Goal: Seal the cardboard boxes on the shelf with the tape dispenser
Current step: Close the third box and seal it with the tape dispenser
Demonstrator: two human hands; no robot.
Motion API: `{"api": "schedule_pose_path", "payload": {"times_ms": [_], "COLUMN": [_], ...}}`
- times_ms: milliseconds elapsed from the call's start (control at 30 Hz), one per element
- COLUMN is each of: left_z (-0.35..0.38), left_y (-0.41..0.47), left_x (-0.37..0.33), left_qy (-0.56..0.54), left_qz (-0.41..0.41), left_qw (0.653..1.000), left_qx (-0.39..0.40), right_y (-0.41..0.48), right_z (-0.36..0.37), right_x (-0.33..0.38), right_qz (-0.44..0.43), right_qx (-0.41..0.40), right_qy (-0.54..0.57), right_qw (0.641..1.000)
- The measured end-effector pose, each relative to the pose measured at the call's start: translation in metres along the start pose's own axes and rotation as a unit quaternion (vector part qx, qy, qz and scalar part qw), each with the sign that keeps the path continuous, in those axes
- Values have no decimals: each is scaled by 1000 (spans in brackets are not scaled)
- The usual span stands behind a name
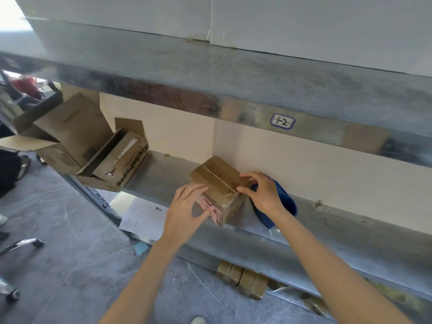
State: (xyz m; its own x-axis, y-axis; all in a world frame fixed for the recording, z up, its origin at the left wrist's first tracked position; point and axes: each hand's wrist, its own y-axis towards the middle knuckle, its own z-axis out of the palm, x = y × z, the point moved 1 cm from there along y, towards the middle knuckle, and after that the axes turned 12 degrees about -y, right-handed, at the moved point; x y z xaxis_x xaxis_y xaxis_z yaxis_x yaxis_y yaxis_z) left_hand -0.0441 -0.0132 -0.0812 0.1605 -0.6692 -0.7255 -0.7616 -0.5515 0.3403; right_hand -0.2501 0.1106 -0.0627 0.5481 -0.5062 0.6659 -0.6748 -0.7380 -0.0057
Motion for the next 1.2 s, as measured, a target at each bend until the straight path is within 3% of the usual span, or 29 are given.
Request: {"api": "schedule_pose_path", "payload": {"times_ms": [300, 500, 600, 767, 1067, 1200], "left_z": [-26, -28, -31, -33, -38, -40], "left_y": [39, 24, 26, 35, 52, 63], "left_x": [44, 53, 58, 63, 70, 63], "left_qy": [-102, -141, -134, -131, -141, -177], "left_qz": [-90, -38, -20, -5, 7, -5], "left_qw": [991, 989, 991, 991, 989, 978], "left_qx": [10, -30, -14, 7, 43, 107], "right_y": [10, -3, -21, -34, -35, -37], "right_z": [4, 11, 16, 29, 41, 39], "right_x": [10, 17, 19, 18, 18, 26], "right_qz": [13, 32, 32, 22, 28, 43], "right_qx": [10, -37, -30, 52, 8, 15], "right_qy": [6, -5, 13, -40, -47, -15], "right_qw": [1000, 999, 999, 998, 998, 999]}}
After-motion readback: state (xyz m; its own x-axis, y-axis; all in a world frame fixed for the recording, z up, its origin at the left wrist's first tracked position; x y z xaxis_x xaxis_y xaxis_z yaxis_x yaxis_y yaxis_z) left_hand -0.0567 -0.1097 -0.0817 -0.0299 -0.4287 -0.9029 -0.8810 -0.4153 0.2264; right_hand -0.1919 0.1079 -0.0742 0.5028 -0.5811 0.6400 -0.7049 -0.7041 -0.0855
